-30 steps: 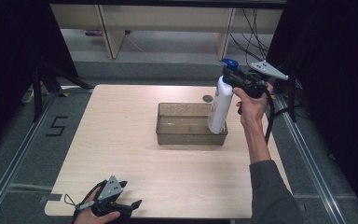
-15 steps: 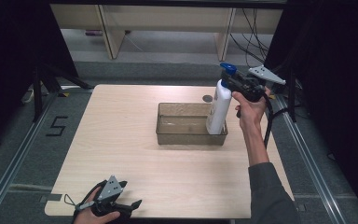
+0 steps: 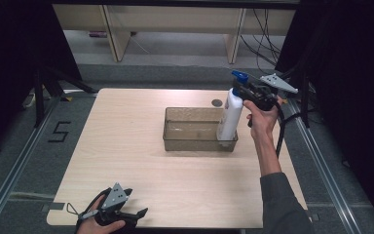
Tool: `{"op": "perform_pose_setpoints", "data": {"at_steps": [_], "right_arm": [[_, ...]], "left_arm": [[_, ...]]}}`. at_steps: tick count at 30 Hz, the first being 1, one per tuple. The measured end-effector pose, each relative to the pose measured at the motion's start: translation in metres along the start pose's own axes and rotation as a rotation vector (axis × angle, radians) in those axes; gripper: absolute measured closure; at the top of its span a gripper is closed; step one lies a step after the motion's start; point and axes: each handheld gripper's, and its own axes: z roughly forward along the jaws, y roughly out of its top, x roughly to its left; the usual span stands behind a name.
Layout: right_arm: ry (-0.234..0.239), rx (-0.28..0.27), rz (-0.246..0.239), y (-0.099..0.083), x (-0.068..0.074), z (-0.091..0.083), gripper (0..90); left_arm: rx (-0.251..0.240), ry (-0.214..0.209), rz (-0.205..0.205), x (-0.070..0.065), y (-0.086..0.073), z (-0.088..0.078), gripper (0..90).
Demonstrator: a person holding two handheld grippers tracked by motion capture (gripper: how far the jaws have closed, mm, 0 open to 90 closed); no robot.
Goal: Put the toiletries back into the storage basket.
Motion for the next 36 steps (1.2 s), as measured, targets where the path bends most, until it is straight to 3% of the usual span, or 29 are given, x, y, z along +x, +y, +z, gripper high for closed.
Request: {"op": "perform_pose_setpoints", "data": {"at_steps": [3, 6, 7, 8, 16, 17, 22, 23, 24, 28, 30, 36], "right_arm": [[-0.007, 0.004, 0.012, -0.003, -0.002, -0.002, 66.1], [-0.001, 0.005, 0.013, -0.005, -0.003, -0.001, 66.1], [0.001, 0.001, 0.015, -0.006, -0.004, -0.001, 66.1], [0.0, 0.005, 0.017, -0.008, -0.004, -0.001, 66.1], [0.002, 0.013, 0.025, -0.014, -0.004, 0.0, 66.0], [0.017, 0.007, 0.001, -0.015, -0.005, -0.001, 65.9], [0.018, 0.008, 0.001, -0.018, -0.002, -0.005, 65.8], [0.029, -0.003, -0.023, -0.02, -0.001, -0.008, 65.6], [0.034, -0.006, -0.026, -0.021, 0.0, -0.009, 65.5], [0.029, -0.006, -0.053, -0.023, 0.003, -0.013, 65.3], [0.029, -0.015, -0.034, -0.024, 0.006, -0.013, 65.3], [0.025, -0.011, -0.051, -0.024, 0.013, -0.011, 65.1]], "left_arm": [[-0.013, 0.006, -0.015, -0.001, 0.0, 0.001, 15.1], [0.013, 0.011, 0.017, 0.002, 0.0, -0.001, 15.1], [-0.012, 0.009, -0.015, -0.001, 0.0, 0.0, 15.1], [0.009, 0.017, 0.01, 0.001, 0.0, -0.001, 15.1], [0.011, 0.016, 0.012, 0.001, 0.0, -0.001, 15.1], [0.008, 0.017, 0.011, 0.001, 0.0, -0.001, 15.1], [0.004, 0.001, 0.011, 0.001, 0.0, -0.001, 15.1], [-0.011, 0.003, -0.004, -0.001, 0.0, 0.001, 15.1], [0.005, 0.004, 0.013, 0.0, 0.0, 0.0, 15.1], [-0.008, 0.005, -0.002, -0.001, 0.0, 0.001, 15.1], [-0.012, 0.008, -0.002, -0.001, 0.0, 0.001, 15.1], [0.002, 0.008, 0.013, 0.0, 0.0, 0.0, 15.1]]}}
